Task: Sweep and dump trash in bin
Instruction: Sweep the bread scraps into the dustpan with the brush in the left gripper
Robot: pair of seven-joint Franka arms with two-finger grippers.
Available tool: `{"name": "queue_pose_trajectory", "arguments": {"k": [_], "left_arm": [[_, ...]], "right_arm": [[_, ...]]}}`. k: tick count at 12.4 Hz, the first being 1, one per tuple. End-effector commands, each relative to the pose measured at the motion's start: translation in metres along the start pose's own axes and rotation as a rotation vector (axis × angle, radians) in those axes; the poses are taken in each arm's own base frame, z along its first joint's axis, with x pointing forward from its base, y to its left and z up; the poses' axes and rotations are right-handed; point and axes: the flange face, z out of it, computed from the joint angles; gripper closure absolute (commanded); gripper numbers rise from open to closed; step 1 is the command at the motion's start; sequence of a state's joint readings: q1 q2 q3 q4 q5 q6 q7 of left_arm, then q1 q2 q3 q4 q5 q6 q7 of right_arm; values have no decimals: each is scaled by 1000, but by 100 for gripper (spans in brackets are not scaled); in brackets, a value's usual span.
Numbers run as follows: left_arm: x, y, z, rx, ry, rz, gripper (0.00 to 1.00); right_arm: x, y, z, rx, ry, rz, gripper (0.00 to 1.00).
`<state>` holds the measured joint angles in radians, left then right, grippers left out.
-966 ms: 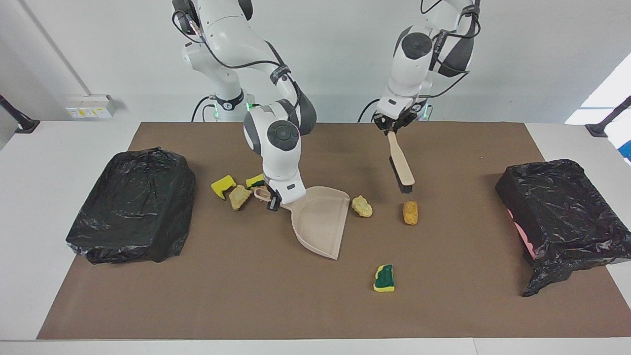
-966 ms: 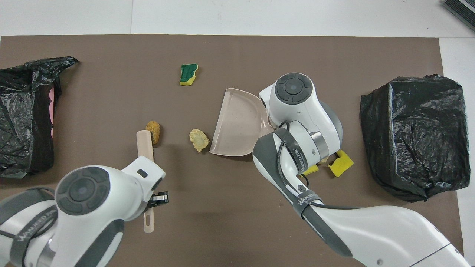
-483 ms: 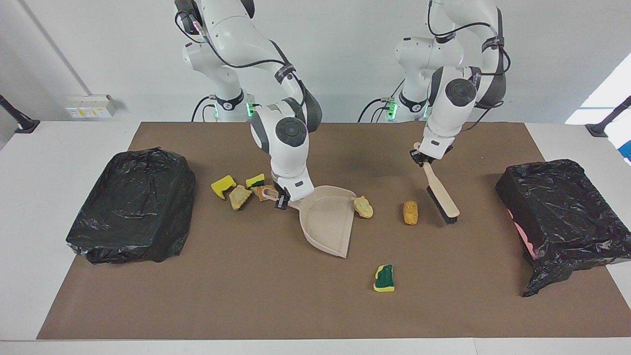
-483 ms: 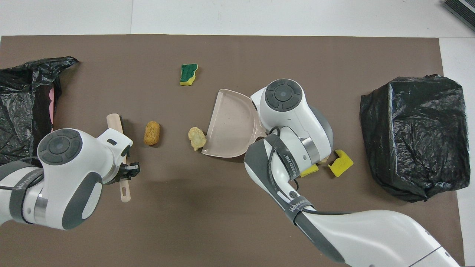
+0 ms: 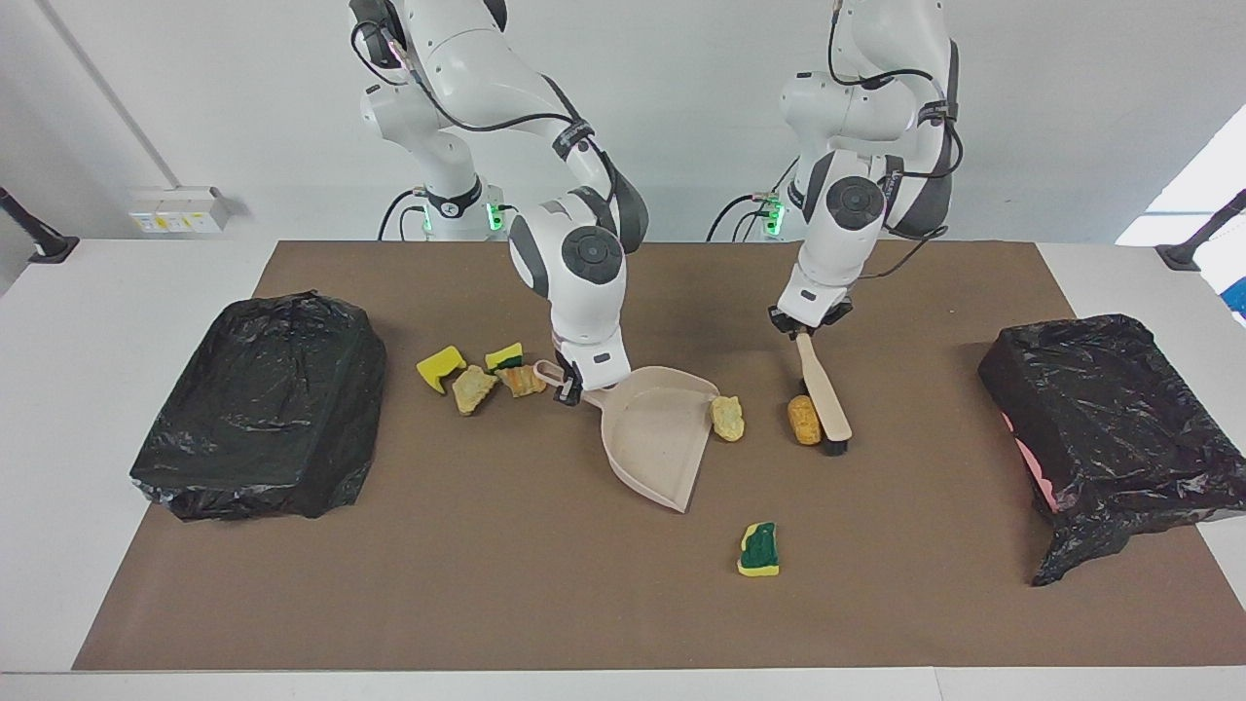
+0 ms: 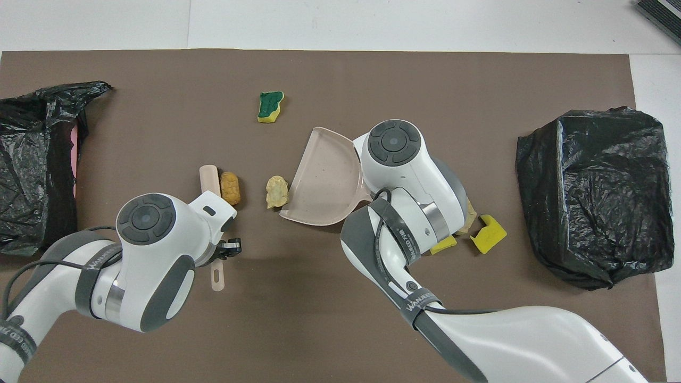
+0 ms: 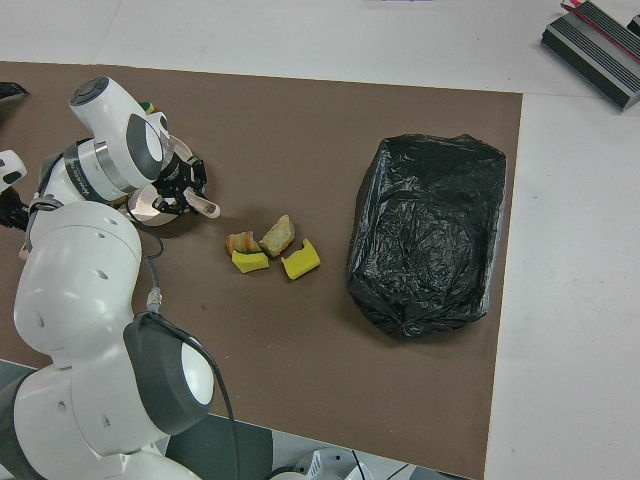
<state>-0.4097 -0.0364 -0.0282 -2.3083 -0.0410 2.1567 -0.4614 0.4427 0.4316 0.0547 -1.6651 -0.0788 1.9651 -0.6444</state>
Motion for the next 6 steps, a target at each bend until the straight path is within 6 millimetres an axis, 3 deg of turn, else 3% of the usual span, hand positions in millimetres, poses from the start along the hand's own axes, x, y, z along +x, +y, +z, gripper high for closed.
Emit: {"name": "queue_pose_trajectory", "arguments": {"k": [1, 3, 6], "left_arm": [[-13, 44, -3, -72, 30, 74, 100], [-27, 74, -6, -105, 47, 119, 100], [-26, 116, -28, -137, 75, 163, 100]], "right_arm": [[-5, -6, -4, 21, 6, 24, 100], [-5, -6, -3, 23, 4, 24, 100], [-7, -6, -4, 28, -3, 27, 100]]}}
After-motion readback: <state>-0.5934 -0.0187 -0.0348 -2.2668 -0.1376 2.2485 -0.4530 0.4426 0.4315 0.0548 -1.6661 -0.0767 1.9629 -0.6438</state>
